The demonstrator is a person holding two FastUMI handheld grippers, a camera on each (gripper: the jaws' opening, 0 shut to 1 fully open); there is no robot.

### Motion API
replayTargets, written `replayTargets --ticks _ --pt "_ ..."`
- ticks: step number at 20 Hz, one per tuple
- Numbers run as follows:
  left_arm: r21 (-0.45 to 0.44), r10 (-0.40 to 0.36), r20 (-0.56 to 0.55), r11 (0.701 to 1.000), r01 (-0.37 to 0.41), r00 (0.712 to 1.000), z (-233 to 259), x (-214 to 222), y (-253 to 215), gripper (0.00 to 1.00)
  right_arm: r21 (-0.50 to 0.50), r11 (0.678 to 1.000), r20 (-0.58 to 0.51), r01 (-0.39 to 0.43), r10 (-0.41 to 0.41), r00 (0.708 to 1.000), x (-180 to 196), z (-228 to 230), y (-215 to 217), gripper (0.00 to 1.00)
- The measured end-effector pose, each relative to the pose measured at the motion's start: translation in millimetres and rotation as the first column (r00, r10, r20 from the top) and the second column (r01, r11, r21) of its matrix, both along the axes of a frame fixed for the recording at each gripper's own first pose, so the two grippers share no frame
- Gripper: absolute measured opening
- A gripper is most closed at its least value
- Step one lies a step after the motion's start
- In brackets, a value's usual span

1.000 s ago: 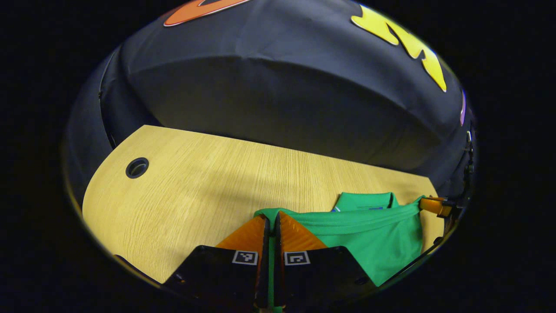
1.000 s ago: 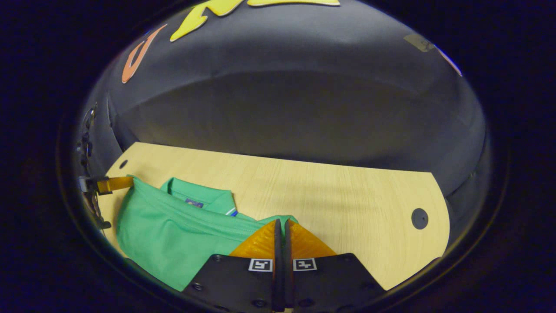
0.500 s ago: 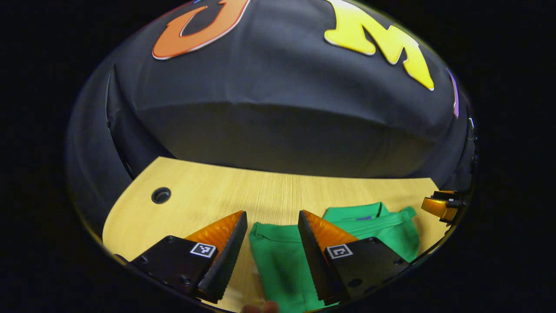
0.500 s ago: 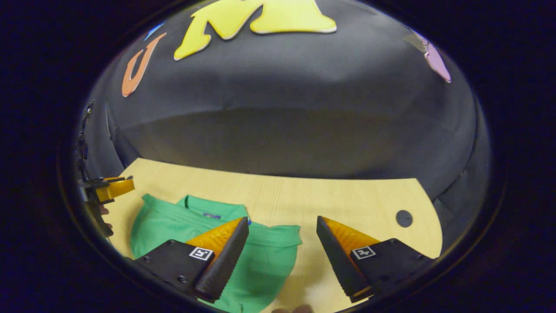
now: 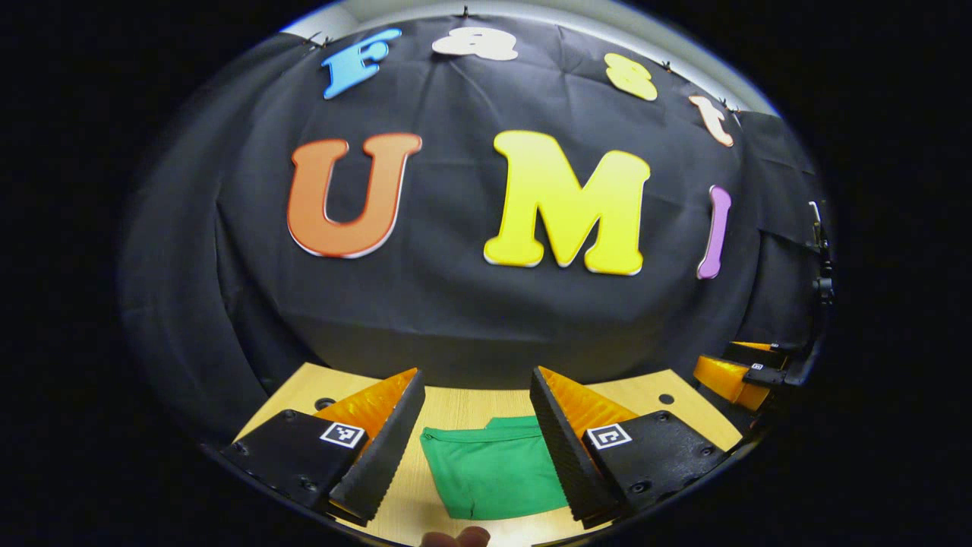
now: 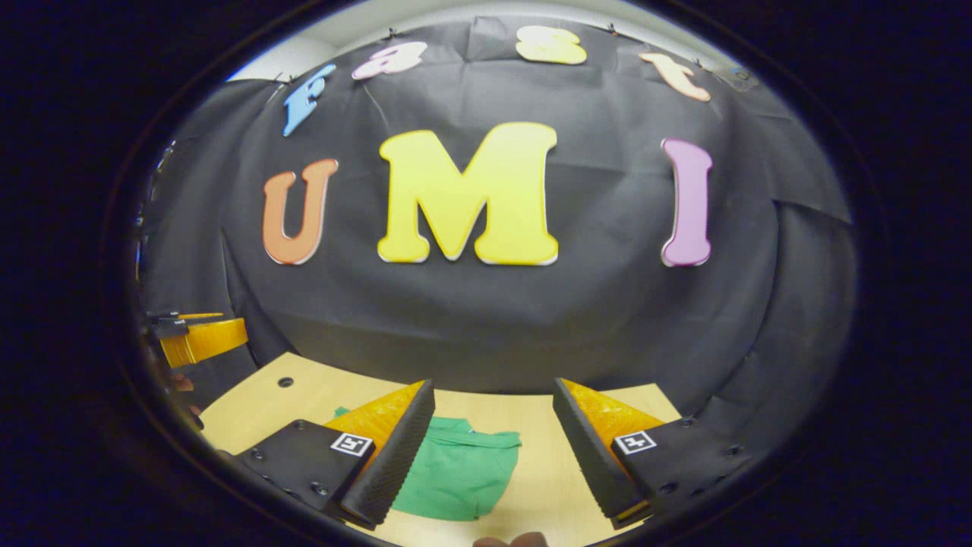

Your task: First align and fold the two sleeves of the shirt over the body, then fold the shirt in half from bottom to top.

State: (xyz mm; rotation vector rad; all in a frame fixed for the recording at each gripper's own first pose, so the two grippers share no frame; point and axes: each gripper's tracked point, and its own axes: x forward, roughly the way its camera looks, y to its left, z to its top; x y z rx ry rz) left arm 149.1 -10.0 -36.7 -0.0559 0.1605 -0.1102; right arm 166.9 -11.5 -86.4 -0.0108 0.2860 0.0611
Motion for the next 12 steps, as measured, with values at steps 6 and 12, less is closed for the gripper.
replayTargets --ticks 6,12 --pt "-0.007 0.011 0.138 1.000 -0.010 0.990 67 -97 -7 0.99 -0.026 0.998 0.162 0.062 -0.057 0.985 -96 62 1 0.99" --pt "-0.032 0.014 0.167 0.999 -0.009 0.986 70 -160 -20 0.98 -0.040 0.996 0.279 0.081 -0.067 0.958 -162 98 9 0.92"
